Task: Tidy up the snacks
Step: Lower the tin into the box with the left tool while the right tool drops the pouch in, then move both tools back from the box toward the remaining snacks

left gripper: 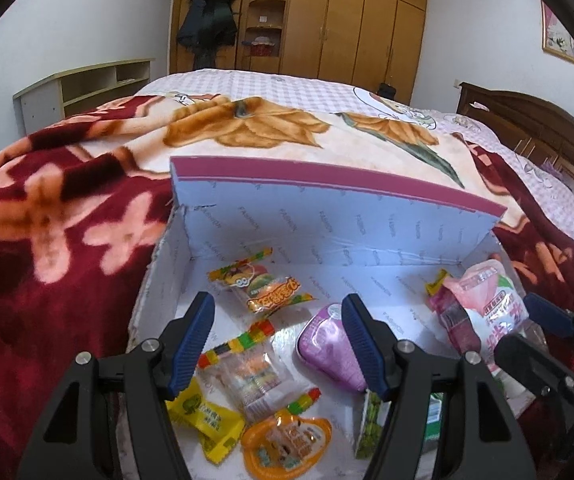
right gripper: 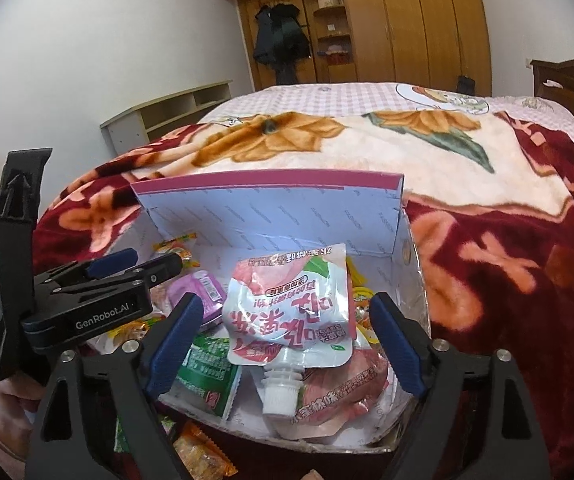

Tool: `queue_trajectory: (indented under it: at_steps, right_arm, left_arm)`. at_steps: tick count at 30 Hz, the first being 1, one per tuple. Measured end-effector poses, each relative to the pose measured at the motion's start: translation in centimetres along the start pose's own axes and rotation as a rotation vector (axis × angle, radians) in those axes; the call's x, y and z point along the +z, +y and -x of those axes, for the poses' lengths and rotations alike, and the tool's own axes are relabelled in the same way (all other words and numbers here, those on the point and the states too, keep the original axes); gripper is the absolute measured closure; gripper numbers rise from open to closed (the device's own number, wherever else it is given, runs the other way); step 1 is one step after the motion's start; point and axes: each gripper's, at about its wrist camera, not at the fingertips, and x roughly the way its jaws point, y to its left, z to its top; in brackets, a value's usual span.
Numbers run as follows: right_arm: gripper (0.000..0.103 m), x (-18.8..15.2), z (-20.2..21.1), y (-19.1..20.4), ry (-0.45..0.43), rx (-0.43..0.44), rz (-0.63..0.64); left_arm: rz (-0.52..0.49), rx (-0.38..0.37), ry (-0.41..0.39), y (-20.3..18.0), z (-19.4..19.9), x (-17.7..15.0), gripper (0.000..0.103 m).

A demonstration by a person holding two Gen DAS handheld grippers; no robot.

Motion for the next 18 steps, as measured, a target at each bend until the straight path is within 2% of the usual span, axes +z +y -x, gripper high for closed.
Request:
queue_trajectory:
  at_steps: [10,18]
  right_arm:
    - [0.016,-0.8,2.6,0.3,-0.025,0.016,-0.013]
    - [0.016,-1.6,5.1,0.6,-0.050,0.025,-0.028]
  left_arm:
    - [-0.026,0.036,-0.006,-0.2,3.6,-1.0,0.034]
    - [-0.026,0.032,-0.009,-0.6,6.8,-2.3,0.034]
